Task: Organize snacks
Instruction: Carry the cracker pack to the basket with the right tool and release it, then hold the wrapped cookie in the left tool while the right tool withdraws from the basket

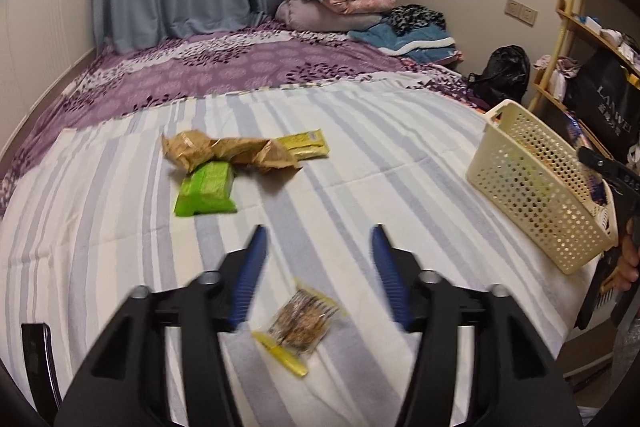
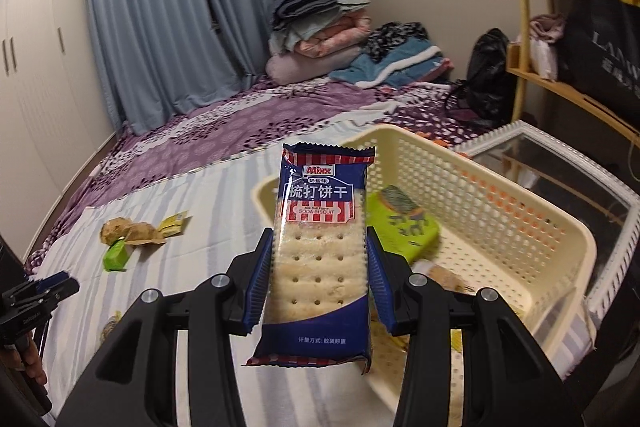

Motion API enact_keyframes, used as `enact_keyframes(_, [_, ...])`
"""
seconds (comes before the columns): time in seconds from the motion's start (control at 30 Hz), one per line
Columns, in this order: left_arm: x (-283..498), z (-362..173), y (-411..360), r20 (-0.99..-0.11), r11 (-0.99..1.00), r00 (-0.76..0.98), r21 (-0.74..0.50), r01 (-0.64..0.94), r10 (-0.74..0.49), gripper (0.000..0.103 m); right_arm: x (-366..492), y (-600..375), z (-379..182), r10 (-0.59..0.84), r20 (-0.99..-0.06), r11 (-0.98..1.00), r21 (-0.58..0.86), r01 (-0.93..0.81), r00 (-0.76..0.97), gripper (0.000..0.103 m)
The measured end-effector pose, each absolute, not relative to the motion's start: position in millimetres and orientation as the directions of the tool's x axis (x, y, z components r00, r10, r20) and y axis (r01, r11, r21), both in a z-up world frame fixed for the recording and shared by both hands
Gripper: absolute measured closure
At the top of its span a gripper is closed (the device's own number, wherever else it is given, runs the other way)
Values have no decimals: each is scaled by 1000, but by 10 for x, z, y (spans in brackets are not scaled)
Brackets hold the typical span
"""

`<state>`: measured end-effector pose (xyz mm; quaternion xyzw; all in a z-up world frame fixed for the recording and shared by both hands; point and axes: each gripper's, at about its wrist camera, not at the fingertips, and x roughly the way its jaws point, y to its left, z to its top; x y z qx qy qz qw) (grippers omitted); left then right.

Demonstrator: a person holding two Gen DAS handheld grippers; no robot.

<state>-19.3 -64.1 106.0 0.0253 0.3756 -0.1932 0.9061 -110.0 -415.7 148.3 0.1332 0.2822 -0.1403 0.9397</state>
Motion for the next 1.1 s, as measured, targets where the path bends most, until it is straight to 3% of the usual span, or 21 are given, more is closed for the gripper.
enact_keyframes(0.03, [-193, 1020, -604, -695, 927, 642, -101, 360, -325, 31, -1115, -4191, 1474, -199, -572, 922, 167, 350, 796, 59])
enact_keyframes(0.13, [-183, 890, -535, -715, 930, 621, -111, 351, -320, 29, -1143, -4249, 1439, -227, -580, 911, 158, 382, 782, 55])
enact_keyframes(0.17, [-178, 839, -525, -723, 929, 613, -111, 352, -318, 29, -1164, -4271, 1431, -241, -580, 904, 158, 398, 778, 51])
enact_keyframes(0.2, [-178, 792, -518, -730, 929, 606, -109, 353, -316, 29, -1185, -4284, 1427, -259, -575, 897, 156, 415, 776, 37])
enact_keyframes(0.23, [-176, 740, -515, -738, 929, 599, -106, 353, -312, 29, -1208, -4289, 1428, -278, -567, 891, 149, 429, 775, 30])
enact_keyframes(0.53, [-194, 400, -578, -777, 915, 542, -105, 390, -320, 31, -1246, -4155, 1468, -269, -548, 907, 131, 400, 792, 30])
enact_keyframes(0.67, [-183, 286, -609, -788, 905, 517, -117, 408, -334, 47, -1226, -4055, 1477, -248, -545, 919, 128, 372, 801, 30])
enact_keyframes(0.77, [-173, 219, -620, -784, 901, 516, -124, 417, -346, 48, -1207, -3979, 1481, -234, -545, 927, 124, 353, 805, 30])
enact_keyframes(0.93, [-170, 248, -615, -779, 898, 514, -140, 417, -360, 59, -1207, -3891, 1495, -222, -541, 935, 118, 334, 811, 30])
enact_keyframes(1.1, [-212, 287, -625, -778, 900, 523, -121, 418, -348, 59, -1210, -3884, 1511, -214, -535, 935, 129, 329, 817, 30])
